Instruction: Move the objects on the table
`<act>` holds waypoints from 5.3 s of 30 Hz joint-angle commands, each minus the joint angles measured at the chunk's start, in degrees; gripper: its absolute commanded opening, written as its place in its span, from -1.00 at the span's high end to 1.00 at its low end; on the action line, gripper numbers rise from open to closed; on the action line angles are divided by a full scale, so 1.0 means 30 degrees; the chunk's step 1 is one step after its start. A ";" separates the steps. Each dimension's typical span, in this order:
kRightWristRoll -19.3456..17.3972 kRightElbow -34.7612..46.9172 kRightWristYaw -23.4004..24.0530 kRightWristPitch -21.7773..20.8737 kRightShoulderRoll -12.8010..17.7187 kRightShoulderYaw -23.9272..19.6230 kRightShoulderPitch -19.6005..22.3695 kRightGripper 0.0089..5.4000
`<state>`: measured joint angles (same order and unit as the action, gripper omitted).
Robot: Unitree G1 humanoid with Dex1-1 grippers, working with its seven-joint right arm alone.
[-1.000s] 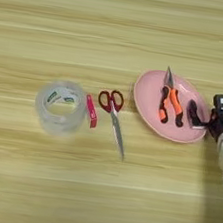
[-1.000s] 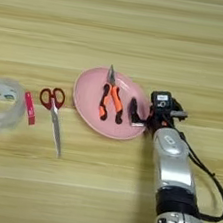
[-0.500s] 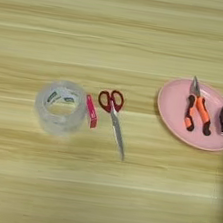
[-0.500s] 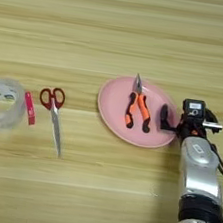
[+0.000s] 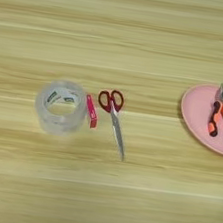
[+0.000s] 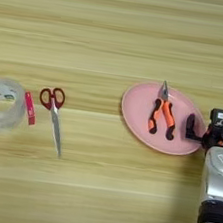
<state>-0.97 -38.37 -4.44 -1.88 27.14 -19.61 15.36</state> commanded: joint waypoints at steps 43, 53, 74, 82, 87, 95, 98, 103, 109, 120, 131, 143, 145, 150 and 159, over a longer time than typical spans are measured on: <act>-0.2074 0.8686 -0.0510 0.2761 -0.3947 0.1496 -0.1646 -0.99; -0.2005 0.8045 -0.0747 0.3530 -0.3770 0.1632 -0.1326 -0.99; -0.1758 0.8126 -0.1075 0.5027 -0.3436 0.1987 -0.1180 -0.62; -0.1775 0.8146 -0.1084 0.4977 -0.3396 0.2006 -0.1253 -0.32; -0.1718 0.8070 -0.1053 0.4766 -0.3398 0.2025 -0.1253 -0.26; -0.1761 0.8157 -0.0989 0.4575 -0.3428 0.1929 -0.1282 -0.26; -0.1879 0.8432 -0.1045 0.4364 -0.3506 0.1888 -0.1282 -0.26; -0.1825 0.9021 -0.1050 0.3995 -0.3467 0.1926 -0.1190 -0.26; -0.1743 0.9963 -0.1104 0.4149 -0.3303 0.1987 -0.0949 -0.26; -0.1750 1.1975 -0.1393 0.4746 -0.3640 0.2507 -0.0605 -0.26; -0.1799 1.4184 -0.1834 0.5605 -0.5472 0.4769 -0.0779 -0.26; -0.1488 1.4776 -0.2312 0.5835 -0.6553 0.6665 -0.1490 -0.26; -0.1453 1.4853 -0.2428 0.5891 -0.6679 0.6976 -0.1692 -0.26; -0.1254 1.4619 -0.2526 0.5953 -0.7017 0.7821 -0.2122 -0.26; -0.1101 1.3664 -0.2489 0.5863 -0.7210 0.8166 -0.2762 -0.26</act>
<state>-4.40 1.27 -11.98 17.42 5.78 5.12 4.49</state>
